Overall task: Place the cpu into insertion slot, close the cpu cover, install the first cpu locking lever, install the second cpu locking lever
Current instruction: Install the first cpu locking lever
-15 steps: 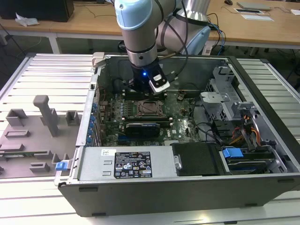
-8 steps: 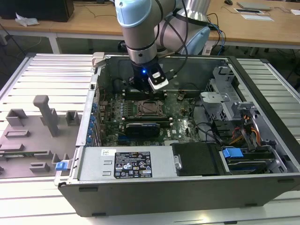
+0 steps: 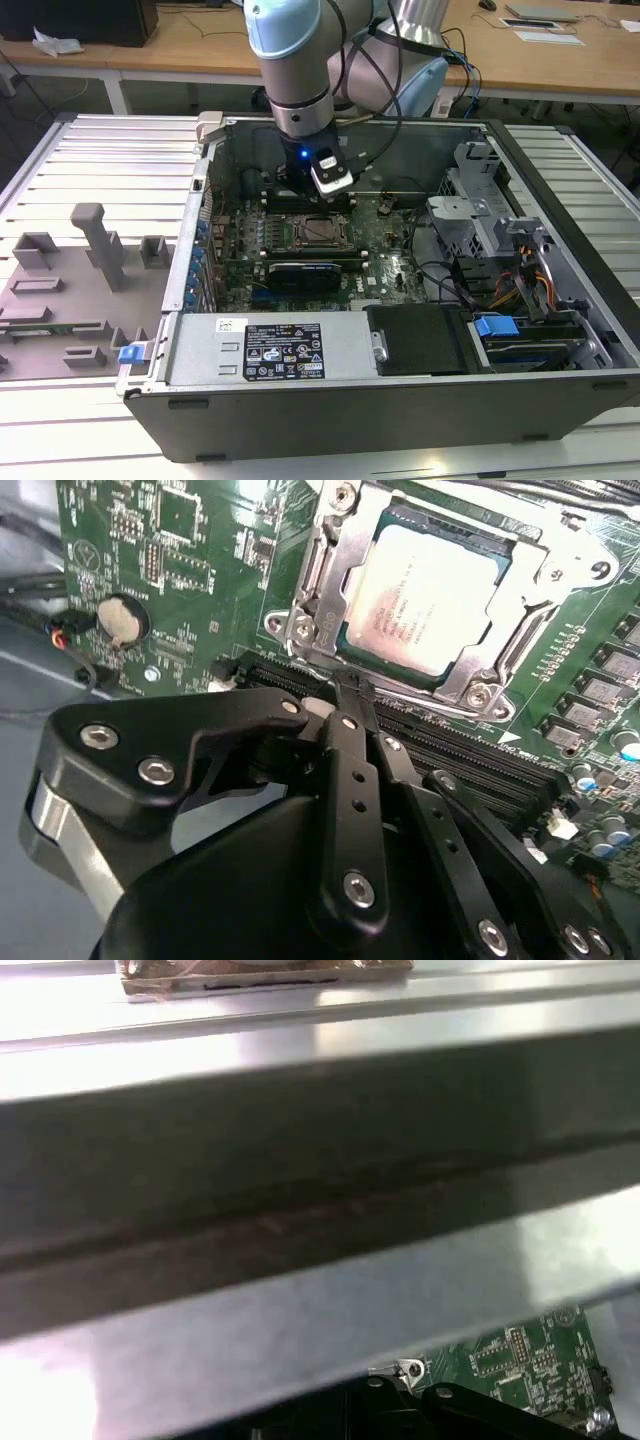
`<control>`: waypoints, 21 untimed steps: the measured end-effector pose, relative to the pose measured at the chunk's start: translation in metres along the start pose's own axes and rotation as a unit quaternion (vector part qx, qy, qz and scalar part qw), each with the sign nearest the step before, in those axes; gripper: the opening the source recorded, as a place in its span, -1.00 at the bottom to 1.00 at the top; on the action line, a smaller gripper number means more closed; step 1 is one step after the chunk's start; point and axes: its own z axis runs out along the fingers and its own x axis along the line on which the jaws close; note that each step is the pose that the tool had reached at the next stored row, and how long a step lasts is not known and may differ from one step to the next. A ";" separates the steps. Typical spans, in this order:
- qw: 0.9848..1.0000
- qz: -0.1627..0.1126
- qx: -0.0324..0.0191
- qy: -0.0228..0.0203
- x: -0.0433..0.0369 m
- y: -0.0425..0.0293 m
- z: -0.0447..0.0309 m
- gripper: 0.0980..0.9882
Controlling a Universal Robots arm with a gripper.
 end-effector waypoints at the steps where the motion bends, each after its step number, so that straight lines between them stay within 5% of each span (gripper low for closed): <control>1: 1.000 0.009 0.002 -0.002 0.0003 -0.0002 0.0012 -0.98; 11: 1.000 0.019 0.004 -0.003 -0.0005 0.0000 0.0024 -0.98; 21: 1.000 0.018 0.008 -0.004 -0.0056 0.0042 -0.0219 -0.98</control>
